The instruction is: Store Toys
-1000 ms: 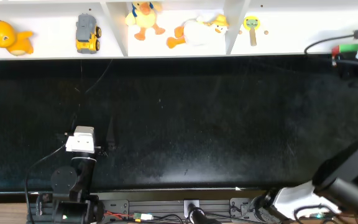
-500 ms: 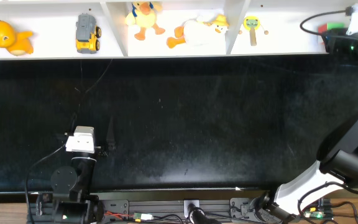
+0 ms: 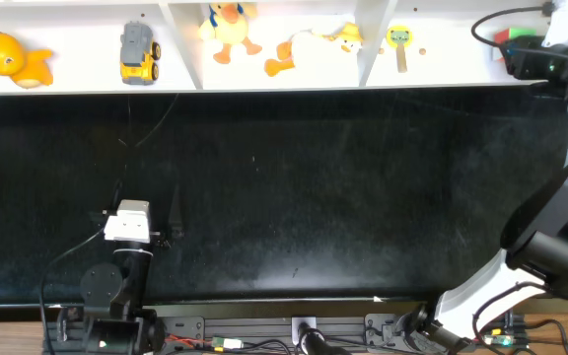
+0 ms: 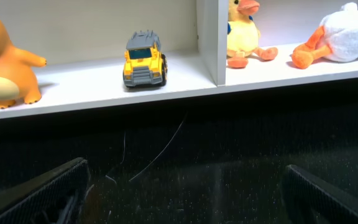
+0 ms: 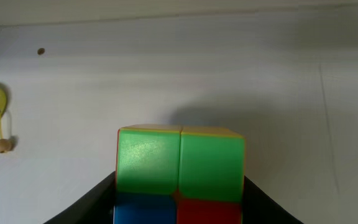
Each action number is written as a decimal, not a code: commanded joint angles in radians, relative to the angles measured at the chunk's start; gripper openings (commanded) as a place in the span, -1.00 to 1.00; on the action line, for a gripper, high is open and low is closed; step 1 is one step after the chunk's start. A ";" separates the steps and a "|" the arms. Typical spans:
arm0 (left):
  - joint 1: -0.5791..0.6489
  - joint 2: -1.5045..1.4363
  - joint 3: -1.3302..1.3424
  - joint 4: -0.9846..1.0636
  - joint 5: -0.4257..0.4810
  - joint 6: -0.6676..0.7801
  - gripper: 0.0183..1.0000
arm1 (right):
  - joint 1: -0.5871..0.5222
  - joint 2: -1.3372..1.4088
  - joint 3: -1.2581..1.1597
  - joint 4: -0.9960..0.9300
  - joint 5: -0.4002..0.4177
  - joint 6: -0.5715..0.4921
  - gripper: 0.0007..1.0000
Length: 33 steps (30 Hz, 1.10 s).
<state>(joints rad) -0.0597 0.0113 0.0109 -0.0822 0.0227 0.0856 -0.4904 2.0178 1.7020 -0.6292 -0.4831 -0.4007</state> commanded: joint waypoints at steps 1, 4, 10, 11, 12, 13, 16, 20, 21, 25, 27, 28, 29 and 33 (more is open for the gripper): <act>-0.007 -0.008 -0.003 -0.002 -0.002 0.016 0.99 | 0.000 0.010 0.032 0.004 -0.021 0.013 0.18; -0.007 -0.008 -0.003 -0.002 -0.002 0.016 1.00 | 0.000 0.010 0.032 0.004 -0.002 0.013 0.34; -0.007 -0.008 -0.003 -0.002 -0.002 0.016 1.00 | 0.000 -0.003 0.032 -0.007 0.132 0.013 0.99; -0.007 -0.008 -0.003 -0.002 -0.002 0.016 1.00 | 0.000 -0.014 0.031 -0.019 0.154 0.013 1.00; -0.007 -0.008 -0.003 -0.002 -0.002 0.016 1.00 | 0.000 -0.027 0.027 -0.027 0.165 0.013 0.99; -0.007 -0.008 -0.003 -0.002 -0.002 0.016 1.00 | -0.002 -0.047 0.018 -0.033 0.170 0.013 1.00; -0.007 -0.008 -0.003 -0.002 -0.002 0.016 1.00 | -0.008 -0.117 -0.056 -0.011 0.171 0.011 1.00; -0.007 -0.008 -0.003 -0.002 -0.002 0.016 1.00 | -0.007 -0.256 -0.252 0.074 0.216 0.012 0.99; -0.007 -0.008 -0.003 -0.002 -0.002 0.016 1.00 | -0.007 -0.306 -0.323 0.103 0.219 0.011 0.99; -0.007 -0.008 -0.003 -0.002 -0.002 0.016 1.00 | -0.006 -0.463 -0.536 0.175 0.224 0.011 0.99; -0.007 -0.008 -0.003 -0.002 -0.002 0.016 0.99 | 0.004 -0.553 -0.649 0.208 0.269 0.011 0.99; -0.007 -0.008 -0.003 -0.002 -0.002 0.016 1.00 | 0.011 -0.590 -0.696 0.224 0.303 0.012 0.99; -0.007 -0.008 -0.003 -0.002 -0.002 0.016 0.99 | 0.022 -0.626 -0.742 0.242 0.338 0.011 1.00; -0.007 -0.008 -0.003 -0.002 -0.002 0.016 1.00 | 0.107 -0.768 -0.924 0.338 0.484 -0.035 0.99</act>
<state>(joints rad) -0.0597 0.0109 0.0109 -0.0822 0.0227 0.0856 -0.4511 1.3483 0.8818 -0.3378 -0.1394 -0.3992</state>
